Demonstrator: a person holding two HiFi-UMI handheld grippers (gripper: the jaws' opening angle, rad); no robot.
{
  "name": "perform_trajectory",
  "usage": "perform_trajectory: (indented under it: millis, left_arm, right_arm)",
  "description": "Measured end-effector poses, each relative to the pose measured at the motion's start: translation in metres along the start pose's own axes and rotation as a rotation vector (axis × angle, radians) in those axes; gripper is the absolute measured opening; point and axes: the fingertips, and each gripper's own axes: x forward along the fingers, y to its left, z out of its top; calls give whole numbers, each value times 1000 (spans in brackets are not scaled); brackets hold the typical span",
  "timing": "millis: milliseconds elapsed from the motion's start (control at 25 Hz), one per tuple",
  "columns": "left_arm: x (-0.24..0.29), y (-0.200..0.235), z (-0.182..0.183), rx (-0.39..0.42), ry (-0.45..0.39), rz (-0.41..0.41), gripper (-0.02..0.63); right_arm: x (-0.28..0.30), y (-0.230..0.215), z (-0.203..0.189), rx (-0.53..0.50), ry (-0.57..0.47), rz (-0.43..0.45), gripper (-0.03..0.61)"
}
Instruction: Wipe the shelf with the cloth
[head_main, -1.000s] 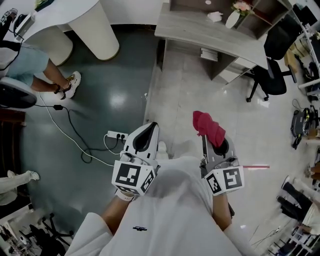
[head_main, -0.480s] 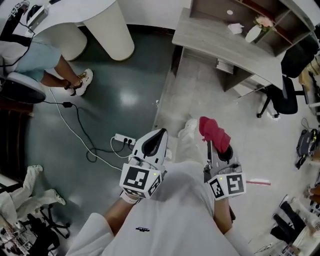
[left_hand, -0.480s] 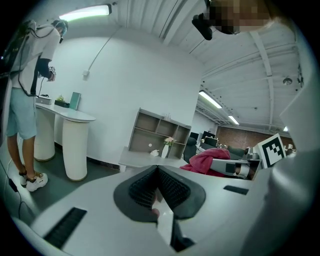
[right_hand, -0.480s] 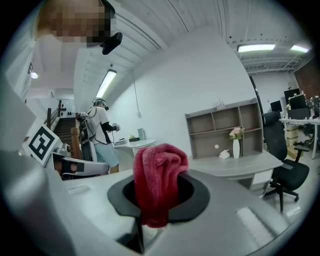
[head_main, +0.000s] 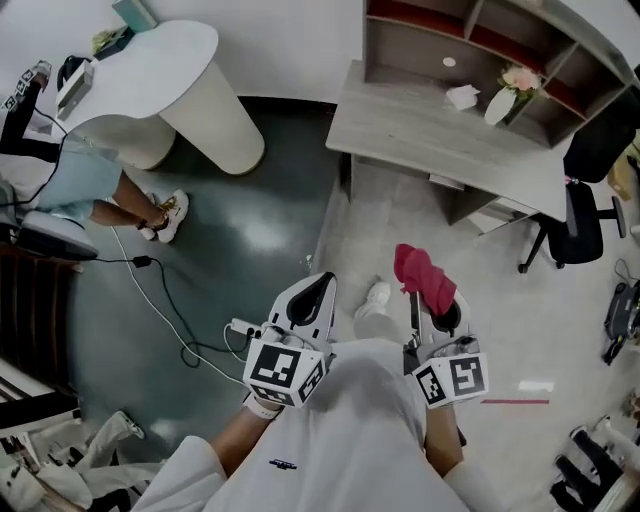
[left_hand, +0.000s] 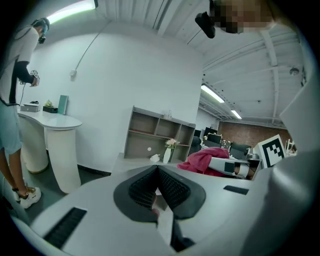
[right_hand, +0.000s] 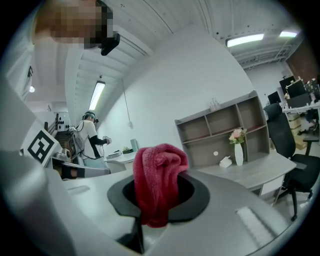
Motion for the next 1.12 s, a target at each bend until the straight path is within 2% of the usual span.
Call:
perform_trajectory:
  millis: [320, 440, 680, 880, 1120]
  left_arm:
    - [118, -23, 48, 76, 11, 10, 6]
    - [151, -36, 57, 92, 25, 8, 6]
    - [188, -63, 65, 108, 75, -26, 6]
    - [215, -69, 56, 113, 147, -58, 6]
    - [263, -64, 72, 98, 133, -110, 6]
  right_arm:
    - [36, -110, 39, 56, -32, 45, 74]
    - [48, -146, 45, 91, -43, 30, 74]
    - [62, -177, 68, 96, -76, 42, 74]
    - [71, -198, 67, 126, -75, 5, 74]
    - [103, -218, 61, 122, -24, -20, 74]
